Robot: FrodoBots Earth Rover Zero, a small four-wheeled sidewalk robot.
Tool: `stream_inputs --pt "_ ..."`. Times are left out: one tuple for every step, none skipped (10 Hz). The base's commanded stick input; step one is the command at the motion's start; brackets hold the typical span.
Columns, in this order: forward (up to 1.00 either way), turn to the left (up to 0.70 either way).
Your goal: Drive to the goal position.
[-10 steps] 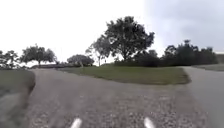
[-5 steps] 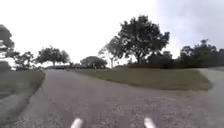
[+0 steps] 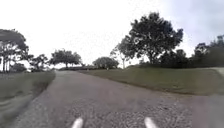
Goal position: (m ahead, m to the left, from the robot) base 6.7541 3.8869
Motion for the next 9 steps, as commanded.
stream_inputs --pt "1.00 0.40" --pt "1.00 0.40" --pt "1.00 0.40" --pt "1.00 0.40" --pt "1.00 0.40" --pt "1.00 0.40" --pt "1.00 0.40" --pt "1.00 0.40" --pt "1.00 0.40"
